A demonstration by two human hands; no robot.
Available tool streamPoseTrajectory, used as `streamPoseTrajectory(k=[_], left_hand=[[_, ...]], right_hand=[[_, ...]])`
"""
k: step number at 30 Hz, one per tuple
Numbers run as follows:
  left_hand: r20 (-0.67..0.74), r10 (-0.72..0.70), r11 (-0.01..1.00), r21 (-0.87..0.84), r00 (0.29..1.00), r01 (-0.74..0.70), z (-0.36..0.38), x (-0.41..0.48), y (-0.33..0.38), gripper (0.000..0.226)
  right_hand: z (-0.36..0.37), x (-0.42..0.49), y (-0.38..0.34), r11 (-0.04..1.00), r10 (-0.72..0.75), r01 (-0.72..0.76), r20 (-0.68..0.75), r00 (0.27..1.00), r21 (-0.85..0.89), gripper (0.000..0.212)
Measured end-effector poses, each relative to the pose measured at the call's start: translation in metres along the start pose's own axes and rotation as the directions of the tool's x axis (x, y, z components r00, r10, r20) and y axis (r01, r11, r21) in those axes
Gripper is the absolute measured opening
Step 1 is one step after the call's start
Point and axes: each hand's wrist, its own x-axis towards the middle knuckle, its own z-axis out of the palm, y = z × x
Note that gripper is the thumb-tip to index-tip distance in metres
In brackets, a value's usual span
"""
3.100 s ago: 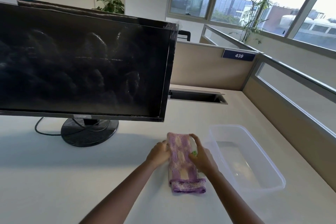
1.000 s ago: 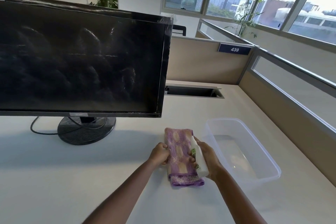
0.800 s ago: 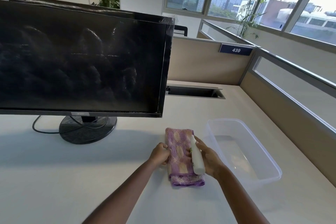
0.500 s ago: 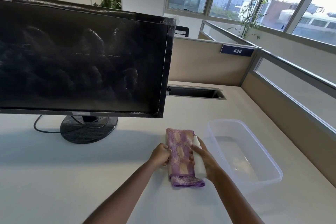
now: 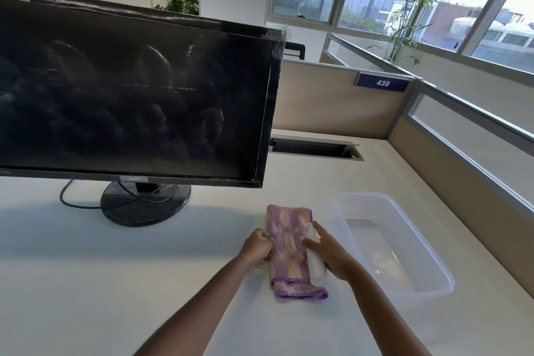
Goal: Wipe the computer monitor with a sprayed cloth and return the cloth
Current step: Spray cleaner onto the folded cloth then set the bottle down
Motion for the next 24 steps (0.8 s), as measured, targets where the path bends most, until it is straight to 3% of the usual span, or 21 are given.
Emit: streamPoseTrajectory(k=[4, 10, 15, 24], left_hand=[[0.001, 0.003, 1.000, 0.001, 1.000, -0.003, 0.000, -0.001, 0.001, 0.006], [0.004, 0.004, 1.000, 0.006, 1.000, -0.005, -0.002, -0.003, 0.001, 0.005], [-0.002, -0.001, 1.000, -0.006, 1.000, 0.001, -0.002, -0.003, 0.001, 0.006], [0.007, 0.004, 0.999, -0.051, 1.000, -0.004, -0.004, -0.003, 0.000, 0.008]], right_hand=[[-0.002, 0.005, 0.005, 0.947, -0.098, 0.059, -0.110, 0.989, -0.316, 0.076], [0.004, 0.009, 0.009, 0.737, -0.210, 0.015, -0.208, 0.955, -0.675, 0.052], [0.004, 0.015, 0.006, 0.576, -0.294, -0.023, -0.234, 0.927, -0.817, 0.048], [0.001, 0.021, 0.025, 0.428, -0.391, -0.085, -0.269, 0.880, -0.900, 0.041]])
